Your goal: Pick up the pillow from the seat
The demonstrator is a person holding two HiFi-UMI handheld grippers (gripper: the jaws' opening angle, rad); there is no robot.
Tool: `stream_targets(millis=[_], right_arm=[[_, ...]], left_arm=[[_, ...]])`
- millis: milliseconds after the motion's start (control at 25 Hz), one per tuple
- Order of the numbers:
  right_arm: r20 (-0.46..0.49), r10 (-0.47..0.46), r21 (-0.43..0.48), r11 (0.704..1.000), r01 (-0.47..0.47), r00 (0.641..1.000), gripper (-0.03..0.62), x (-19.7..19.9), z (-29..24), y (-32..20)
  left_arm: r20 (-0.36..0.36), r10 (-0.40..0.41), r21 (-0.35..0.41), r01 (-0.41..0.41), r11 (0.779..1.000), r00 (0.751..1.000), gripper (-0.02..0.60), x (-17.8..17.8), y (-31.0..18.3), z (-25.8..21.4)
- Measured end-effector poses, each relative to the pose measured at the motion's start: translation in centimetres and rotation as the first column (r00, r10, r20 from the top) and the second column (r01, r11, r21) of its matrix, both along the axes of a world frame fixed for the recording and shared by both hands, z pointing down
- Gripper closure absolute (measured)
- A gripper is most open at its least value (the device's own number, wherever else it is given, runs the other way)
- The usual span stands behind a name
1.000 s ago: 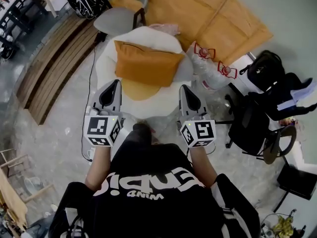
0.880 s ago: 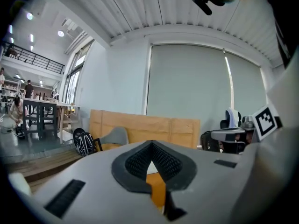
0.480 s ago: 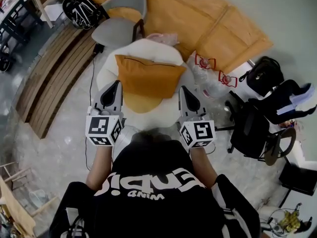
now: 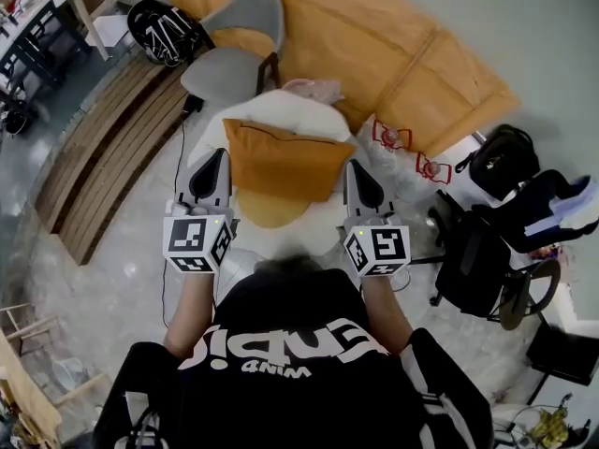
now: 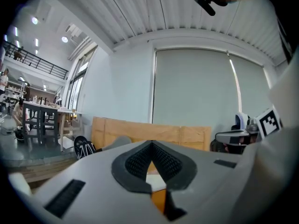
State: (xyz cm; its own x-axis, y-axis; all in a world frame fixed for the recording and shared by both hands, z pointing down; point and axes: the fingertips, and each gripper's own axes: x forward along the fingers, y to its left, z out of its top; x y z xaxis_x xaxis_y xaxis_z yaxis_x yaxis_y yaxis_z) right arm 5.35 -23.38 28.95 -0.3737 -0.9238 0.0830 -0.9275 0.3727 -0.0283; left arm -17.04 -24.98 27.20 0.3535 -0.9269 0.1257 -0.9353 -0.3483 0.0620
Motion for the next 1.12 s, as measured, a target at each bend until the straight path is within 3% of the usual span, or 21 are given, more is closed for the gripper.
stream_targets(millis=[520, 880, 1120], right_arm=[[-0.002, -0.063, -0.085, 0.994, 0.063, 0.998, 0.572, 1.6, 4.7, -3.6], [-0.006, -0.077, -0.196, 0.978, 0.074, 0.997, 0.572, 2.3, 16.2, -6.3], [-0.006, -0.034, -0.297, 0.954, 0.031, 0.999, 0.572, 4.3, 24.3, -6.0]], left_arm=[[0.042, -0.033, -0.103, 0.037, 0.994, 0.999, 0.572, 1.4, -2.8, 5.1], [0.104, -0.023, -0.177, 0.041, 0.983, 0.994, 0.572, 1.5, -6.7, 16.2], [0.072, -0.019, -0.280, 0.039, 0.959, 0.997, 0.572, 3.1, -6.8, 24.7]])
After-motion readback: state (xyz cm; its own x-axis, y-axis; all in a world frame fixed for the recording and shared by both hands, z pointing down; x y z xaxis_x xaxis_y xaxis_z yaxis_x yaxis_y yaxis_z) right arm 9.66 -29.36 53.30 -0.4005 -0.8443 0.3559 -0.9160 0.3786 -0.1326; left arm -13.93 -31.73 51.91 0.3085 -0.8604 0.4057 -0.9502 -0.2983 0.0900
